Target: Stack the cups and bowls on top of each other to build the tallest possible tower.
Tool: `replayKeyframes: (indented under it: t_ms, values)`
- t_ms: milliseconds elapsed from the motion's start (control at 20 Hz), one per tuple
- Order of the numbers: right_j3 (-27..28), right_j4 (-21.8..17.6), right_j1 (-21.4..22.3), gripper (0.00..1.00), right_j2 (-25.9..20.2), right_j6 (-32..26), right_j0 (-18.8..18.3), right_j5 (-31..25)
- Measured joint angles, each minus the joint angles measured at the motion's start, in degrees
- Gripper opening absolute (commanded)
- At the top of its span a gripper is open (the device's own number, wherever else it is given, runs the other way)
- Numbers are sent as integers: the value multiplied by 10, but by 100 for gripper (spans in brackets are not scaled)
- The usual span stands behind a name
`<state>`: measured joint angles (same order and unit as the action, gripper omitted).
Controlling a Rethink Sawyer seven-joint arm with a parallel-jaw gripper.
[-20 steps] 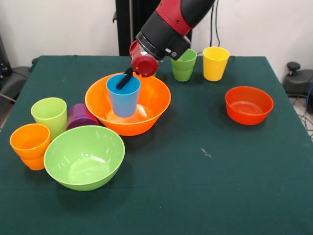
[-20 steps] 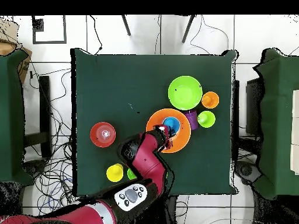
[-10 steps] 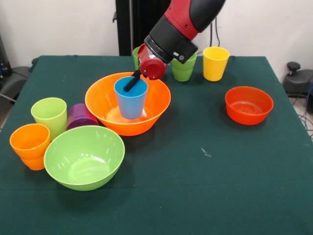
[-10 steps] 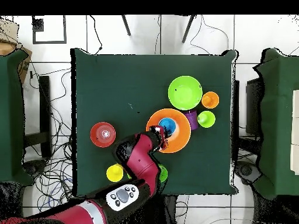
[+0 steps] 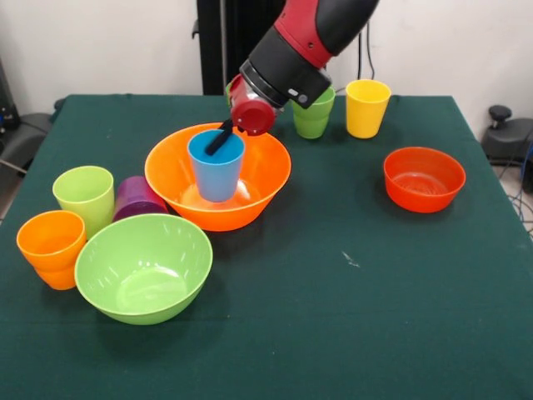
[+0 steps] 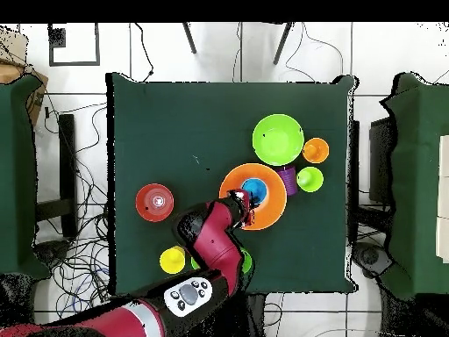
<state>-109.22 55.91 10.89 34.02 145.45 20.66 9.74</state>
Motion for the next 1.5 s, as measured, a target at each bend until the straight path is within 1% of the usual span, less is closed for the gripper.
replayKeyframes:
  t_ms: [150,550,1500]
  values:
    - [-3,0,2,0,0,0,-8,0]
    - [-4,0,2,0,0,0,-9,0]
    - [-4,0,-6,0,0,0,2,0]
